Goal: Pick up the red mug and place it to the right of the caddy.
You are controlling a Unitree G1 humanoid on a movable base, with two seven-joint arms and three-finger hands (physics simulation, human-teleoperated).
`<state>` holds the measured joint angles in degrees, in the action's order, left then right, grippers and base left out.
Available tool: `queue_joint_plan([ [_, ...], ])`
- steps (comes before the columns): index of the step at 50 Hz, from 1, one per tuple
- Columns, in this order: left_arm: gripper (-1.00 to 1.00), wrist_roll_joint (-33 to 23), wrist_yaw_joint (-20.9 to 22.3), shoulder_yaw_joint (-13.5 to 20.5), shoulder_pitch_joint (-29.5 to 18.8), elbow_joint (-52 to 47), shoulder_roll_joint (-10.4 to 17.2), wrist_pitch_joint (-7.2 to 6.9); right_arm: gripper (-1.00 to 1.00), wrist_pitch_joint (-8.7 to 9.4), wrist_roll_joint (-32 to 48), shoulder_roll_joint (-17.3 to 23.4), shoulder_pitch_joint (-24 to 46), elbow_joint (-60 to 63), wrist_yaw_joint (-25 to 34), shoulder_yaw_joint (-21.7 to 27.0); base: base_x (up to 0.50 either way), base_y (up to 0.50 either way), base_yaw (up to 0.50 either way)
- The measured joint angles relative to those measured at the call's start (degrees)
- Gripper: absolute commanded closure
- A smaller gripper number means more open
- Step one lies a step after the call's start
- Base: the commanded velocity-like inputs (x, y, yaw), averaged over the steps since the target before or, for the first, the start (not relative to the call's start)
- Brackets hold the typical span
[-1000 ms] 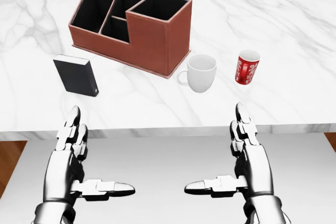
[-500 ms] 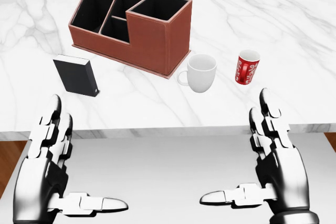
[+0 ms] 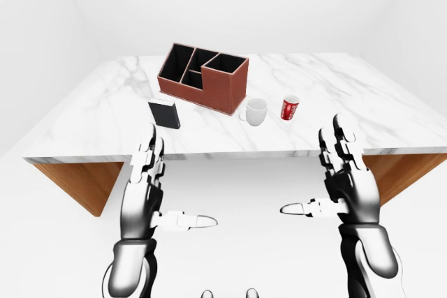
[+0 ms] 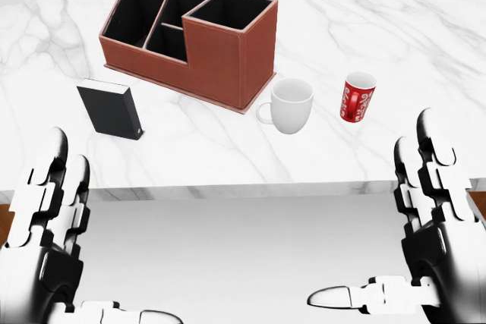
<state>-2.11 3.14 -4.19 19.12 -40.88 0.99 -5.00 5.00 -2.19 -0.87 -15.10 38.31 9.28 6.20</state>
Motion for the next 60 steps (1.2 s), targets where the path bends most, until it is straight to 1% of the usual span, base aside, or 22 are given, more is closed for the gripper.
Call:
queue_joint_plan([
  [8, -1.00, 0.0, -0.1, -0.4, 1.0, -1.8, 0.2, 0.00, -1.00, 0.00, 0.2, -0.2, -0.5, 1.1, 0.3, 0.1, 0.12, 0.00, 0.00],
  [27, -1.00, -0.2, -0.2, -0.8, 1.6, -3.0, 0.4, 0.00, -1.00, 0.00, -0.9, -0.5, -1.6, 2.9, 1.5, 0.2, 0.50, -0.03, 0.00],
  [60, -1.00, -0.4, -0.2, -0.8, 1.9, -3.1, 0.4, 0.00, -1.00, 0.00, -1.0, -0.5, -1.8, 2.7, 2.0, 0.3, 0.50, -0.03, 0.00],
])
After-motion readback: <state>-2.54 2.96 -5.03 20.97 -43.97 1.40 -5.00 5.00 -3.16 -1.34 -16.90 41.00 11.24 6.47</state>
